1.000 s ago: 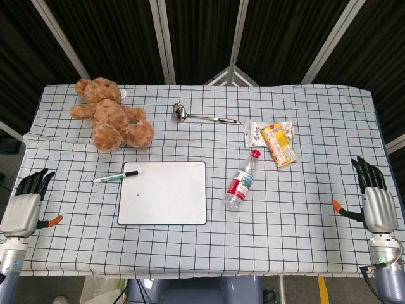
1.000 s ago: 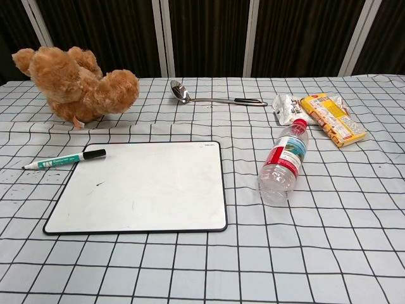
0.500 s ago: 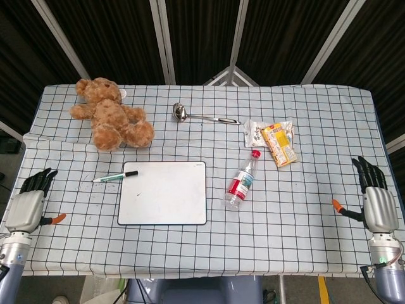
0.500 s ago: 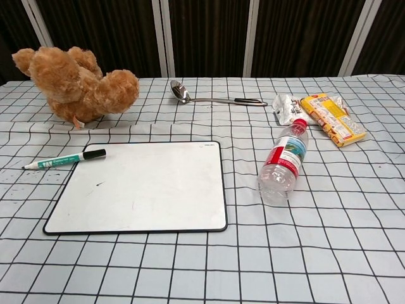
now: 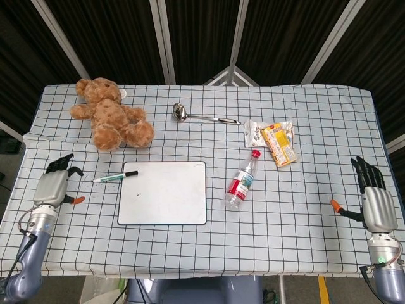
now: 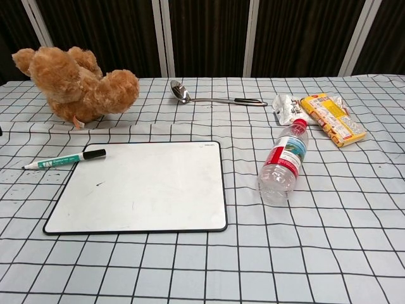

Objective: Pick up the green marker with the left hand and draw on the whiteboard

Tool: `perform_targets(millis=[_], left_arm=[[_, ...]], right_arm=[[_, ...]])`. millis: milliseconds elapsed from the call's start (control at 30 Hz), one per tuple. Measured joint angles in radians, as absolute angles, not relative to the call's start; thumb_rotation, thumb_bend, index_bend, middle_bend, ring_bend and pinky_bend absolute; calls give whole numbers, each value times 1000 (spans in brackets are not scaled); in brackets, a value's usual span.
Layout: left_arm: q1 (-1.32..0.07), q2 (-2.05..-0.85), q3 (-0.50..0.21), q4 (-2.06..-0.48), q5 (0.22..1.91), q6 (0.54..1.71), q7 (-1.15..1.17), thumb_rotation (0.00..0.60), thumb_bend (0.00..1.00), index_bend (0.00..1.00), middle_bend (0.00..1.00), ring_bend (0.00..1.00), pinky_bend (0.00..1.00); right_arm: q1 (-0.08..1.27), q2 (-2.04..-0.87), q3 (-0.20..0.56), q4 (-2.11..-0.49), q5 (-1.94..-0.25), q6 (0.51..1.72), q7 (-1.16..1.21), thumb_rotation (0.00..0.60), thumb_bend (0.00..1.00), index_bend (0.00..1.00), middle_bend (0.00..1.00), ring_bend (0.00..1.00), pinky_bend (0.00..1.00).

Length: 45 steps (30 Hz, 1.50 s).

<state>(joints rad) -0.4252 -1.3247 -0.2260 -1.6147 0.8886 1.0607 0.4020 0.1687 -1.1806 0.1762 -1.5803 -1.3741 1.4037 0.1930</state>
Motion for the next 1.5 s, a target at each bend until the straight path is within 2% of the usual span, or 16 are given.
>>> perform_targets(millis=[300,567,1033,1500], left_arm=[[-579,-1519,-283,-1486,642,1041,585,600,295,449,90,24,119],[-652,-1632,-322,-1400,570,1108,644,600,312,448,92,24,120],[-696,-1668,-337,-1365,483,1095,679,600,402,441,91,24,119],[-722,-1701,-330,-1336,452,1081,680,600,442,457,91,24,120]], right_arm=[[169,-1177,176,-1580,-1375,1399,211,600,209,0,0,0,0],[169,-1175,175,-1581,-1378,1397,220,600,209,0,0,0,0],[169,-1174,175,-1584,-1378,1398,223,600,209,0,0,0,0],[167,-1173,175,-1582,-1377,1400,229,600,209,0,0,0,0]])
